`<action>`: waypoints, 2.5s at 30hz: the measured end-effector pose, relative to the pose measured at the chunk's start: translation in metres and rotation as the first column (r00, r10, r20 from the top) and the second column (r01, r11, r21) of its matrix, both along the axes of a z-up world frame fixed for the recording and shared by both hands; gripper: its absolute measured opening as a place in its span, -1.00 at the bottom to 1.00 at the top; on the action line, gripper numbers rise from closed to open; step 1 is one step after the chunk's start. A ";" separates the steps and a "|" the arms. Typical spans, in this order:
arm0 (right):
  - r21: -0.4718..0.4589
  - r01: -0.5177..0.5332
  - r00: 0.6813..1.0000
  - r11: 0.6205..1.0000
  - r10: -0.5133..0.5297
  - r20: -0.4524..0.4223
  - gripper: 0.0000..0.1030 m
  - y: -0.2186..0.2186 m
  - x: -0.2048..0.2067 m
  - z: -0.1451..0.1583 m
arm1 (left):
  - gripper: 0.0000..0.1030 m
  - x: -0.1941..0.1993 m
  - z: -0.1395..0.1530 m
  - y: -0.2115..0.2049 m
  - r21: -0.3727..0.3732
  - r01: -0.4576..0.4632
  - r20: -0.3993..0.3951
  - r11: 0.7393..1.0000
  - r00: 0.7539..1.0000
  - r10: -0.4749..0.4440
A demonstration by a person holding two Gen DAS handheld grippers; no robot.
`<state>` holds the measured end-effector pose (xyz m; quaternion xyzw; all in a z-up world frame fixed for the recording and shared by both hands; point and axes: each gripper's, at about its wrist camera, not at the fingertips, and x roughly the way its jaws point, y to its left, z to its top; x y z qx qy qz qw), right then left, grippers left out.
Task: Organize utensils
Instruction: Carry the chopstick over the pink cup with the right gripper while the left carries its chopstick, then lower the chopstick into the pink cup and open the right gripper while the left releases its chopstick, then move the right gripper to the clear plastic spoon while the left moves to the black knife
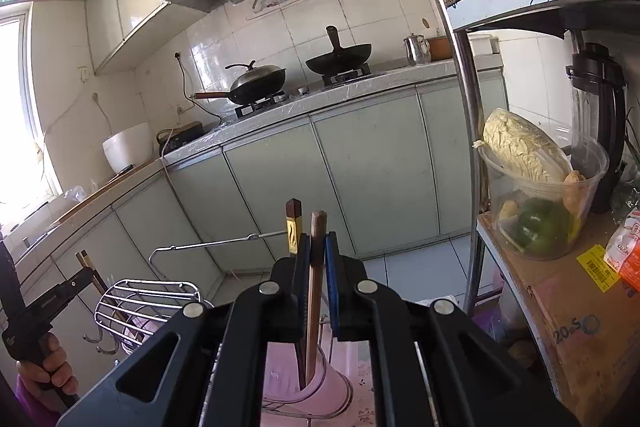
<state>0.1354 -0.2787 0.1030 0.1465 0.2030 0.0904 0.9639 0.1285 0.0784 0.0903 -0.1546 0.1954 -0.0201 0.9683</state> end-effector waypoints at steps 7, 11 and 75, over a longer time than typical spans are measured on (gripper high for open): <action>0.025 -0.011 0.998 1.000 0.012 -0.056 -0.78 -0.002 0.001 -0.008 | -0.43 -0.002 0.001 0.002 -0.003 -0.010 -0.030 1.000 1.000 0.010; 0.045 -0.014 0.997 0.999 0.017 -0.075 -0.42 -0.006 -0.004 -0.013 | -0.28 -0.011 0.002 0.005 -0.020 -0.005 -0.019 1.000 1.000 0.005; 0.367 -0.258 0.618 0.894 0.445 -0.648 -0.48 0.100 -0.072 -0.226 | -0.39 -0.087 -0.187 -0.074 -0.238 0.268 -0.633 0.934 0.686 -0.358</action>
